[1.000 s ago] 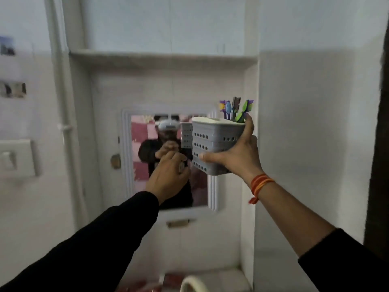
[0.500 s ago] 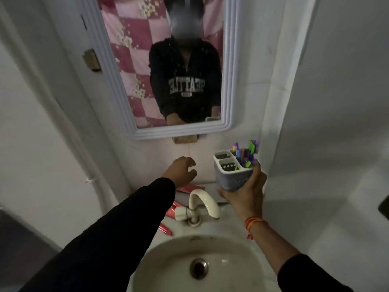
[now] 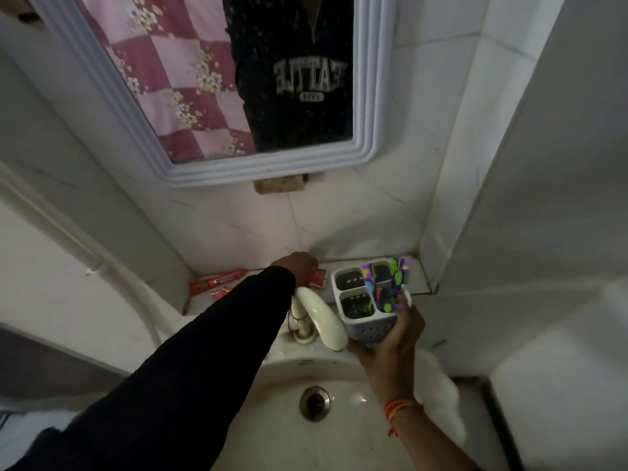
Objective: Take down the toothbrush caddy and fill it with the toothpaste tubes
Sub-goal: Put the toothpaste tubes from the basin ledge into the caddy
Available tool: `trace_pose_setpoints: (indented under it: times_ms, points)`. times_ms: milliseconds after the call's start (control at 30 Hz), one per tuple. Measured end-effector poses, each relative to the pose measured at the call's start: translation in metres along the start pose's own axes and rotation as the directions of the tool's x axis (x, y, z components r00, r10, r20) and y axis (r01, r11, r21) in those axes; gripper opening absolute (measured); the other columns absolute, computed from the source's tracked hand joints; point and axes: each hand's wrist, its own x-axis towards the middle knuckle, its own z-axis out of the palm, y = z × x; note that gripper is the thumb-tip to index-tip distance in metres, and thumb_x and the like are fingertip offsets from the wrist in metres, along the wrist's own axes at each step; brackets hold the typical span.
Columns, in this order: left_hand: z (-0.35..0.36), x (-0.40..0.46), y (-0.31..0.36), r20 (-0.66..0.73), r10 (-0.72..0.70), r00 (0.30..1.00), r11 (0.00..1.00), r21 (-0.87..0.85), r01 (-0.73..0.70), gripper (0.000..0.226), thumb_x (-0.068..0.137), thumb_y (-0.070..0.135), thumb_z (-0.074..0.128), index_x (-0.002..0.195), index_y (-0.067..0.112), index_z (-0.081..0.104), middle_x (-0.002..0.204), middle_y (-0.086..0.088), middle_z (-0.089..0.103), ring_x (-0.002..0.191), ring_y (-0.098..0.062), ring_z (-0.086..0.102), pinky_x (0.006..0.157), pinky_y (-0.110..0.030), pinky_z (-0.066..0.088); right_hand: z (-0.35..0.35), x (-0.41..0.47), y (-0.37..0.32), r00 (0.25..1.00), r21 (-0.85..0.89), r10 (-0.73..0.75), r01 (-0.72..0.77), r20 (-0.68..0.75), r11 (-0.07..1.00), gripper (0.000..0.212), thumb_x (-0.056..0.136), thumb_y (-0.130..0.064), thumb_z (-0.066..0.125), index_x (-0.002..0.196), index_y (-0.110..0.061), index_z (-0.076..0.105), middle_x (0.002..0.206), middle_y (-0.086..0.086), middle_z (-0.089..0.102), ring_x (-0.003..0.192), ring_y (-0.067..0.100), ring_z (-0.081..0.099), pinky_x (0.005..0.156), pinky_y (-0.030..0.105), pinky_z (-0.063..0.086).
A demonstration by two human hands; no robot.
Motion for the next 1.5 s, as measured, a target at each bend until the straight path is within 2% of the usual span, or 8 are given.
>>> trace_pose_setpoints:
  times_ms: [433, 633, 833, 1000, 1100, 1200, 1333, 1500]
  points:
    - [0.006, 0.003, -0.003, -0.066, 0.07, 0.995, 0.974, 0.22, -0.054, 0.041, 0.091, 0.025, 0.06, 0.13, 0.011, 0.058, 0.139, -0.014, 0.05, 0.121, -0.038, 0.062, 0.094, -0.048, 0.053, -0.004, -0.005, 0.003, 0.999, 0.048, -0.014, 0.017, -0.052, 0.999, 0.119, 0.055, -0.029, 0.1, 0.15, -0.023, 0.029, 0.152, 0.009, 0.036, 0.134, 0.03, 0.054, 0.089, 0.043, 0.064]
    - [-0.022, -0.011, 0.003, -0.325, 0.019, 0.945, 0.983, -0.167, -0.077, 0.069, 0.08, 0.038, 0.079, 0.136, 0.014, 0.048, 0.127, -0.016, 0.065, 0.112, -0.036, 0.066, 0.09, -0.04, 0.053, 0.0, 0.008, -0.005, 0.998, 0.106, -0.03, 0.037, -0.058, 0.994, 0.121, 0.053, -0.023, 0.104, 0.15, -0.021, 0.031, 0.148, 0.011, 0.04, 0.132, 0.026, 0.055, 0.096, 0.002, 0.046]
    - [-0.058, -0.047, 0.035, -0.594, -0.15, 0.79, 0.773, -0.568, -0.281, 0.054, 0.069, 0.048, 0.087, 0.106, 0.023, 0.058, 0.097, -0.001, 0.072, 0.085, -0.02, 0.067, 0.077, -0.033, 0.057, 0.003, 0.026, -0.002, 0.997, 0.102, 0.008, -0.001, -0.073, 0.995, 0.116, 0.051, -0.023, 0.104, 0.145, -0.021, 0.035, 0.145, 0.009, 0.042, 0.131, 0.027, 0.055, 0.092, 0.037, 0.063]
    - [-0.075, -0.065, 0.05, -0.625, -0.186, 0.758, 0.664, -0.648, -0.372, 0.04, 0.068, 0.037, 0.091, 0.096, 0.024, 0.065, 0.085, 0.012, 0.071, 0.083, -0.007, 0.068, 0.073, -0.018, 0.052, 0.001, 0.038, 0.009, 0.999, 0.123, -0.018, 0.024, -0.05, 0.992, 0.11, 0.06, -0.023, 0.101, 0.148, -0.012, 0.037, 0.147, 0.01, 0.041, 0.133, 0.024, 0.053, 0.1, 0.006, 0.046]
    - [-0.08, -0.066, 0.054, -0.652, -0.209, 0.728, 0.63, -0.66, -0.41, 0.038, 0.07, 0.038, 0.09, 0.096, 0.022, 0.067, 0.083, 0.012, 0.071, 0.079, 0.0, 0.066, 0.07, -0.011, 0.049, -0.003, 0.043, 0.015, 0.999, 0.118, 0.033, -0.031, -0.015, 0.993, 0.105, 0.065, -0.018, 0.098, 0.149, -0.011, 0.037, 0.149, 0.008, 0.043, 0.137, 0.027, 0.053, 0.104, 0.02, 0.051]
    - [-0.082, -0.06, 0.063, -0.63, -0.18, 0.755, 0.555, -0.699, -0.451, 0.028, 0.073, 0.031, 0.089, 0.089, 0.029, 0.067, 0.083, 0.011, 0.073, 0.079, -0.01, 0.07, 0.077, -0.026, 0.061, -0.005, 0.048, 0.022, 0.998, 0.088, 0.068, -0.069, 0.016, 0.994, 0.099, 0.067, -0.011, 0.095, 0.148, -0.01, 0.039, 0.149, 0.009, 0.047, 0.138, 0.03, 0.054, 0.103, 0.043, 0.057]
    - [-0.081, -0.052, 0.083, -0.547, -0.113, 0.83, 0.444, -0.775, -0.45, 0.018, 0.079, 0.019, 0.085, 0.089, 0.026, 0.071, 0.085, 0.0, 0.076, 0.077, -0.018, 0.072, 0.079, -0.044, 0.065, -0.01, 0.056, 0.025, 0.994, 0.085, 0.087, -0.093, 0.07, 0.992, 0.096, 0.07, -0.009, 0.093, 0.148, -0.016, 0.038, 0.151, 0.007, 0.051, 0.14, 0.026, 0.053, 0.101, 0.048, 0.059]
    - [-0.093, -0.038, 0.098, -0.515, -0.055, 0.856, 0.466, -0.771, -0.434, 0.013, 0.082, 0.016, 0.081, 0.092, 0.018, 0.073, 0.089, -0.01, 0.076, 0.078, -0.02, 0.073, 0.075, -0.039, 0.065, -0.015, 0.071, 0.026, 0.988, 0.113, 0.083, -0.099, 0.132, 0.989, 0.087, 0.067, -0.001, 0.092, 0.139, -0.021, 0.045, 0.142, 0.003, 0.059, 0.135, 0.024, 0.057, 0.101, 0.025, 0.057]
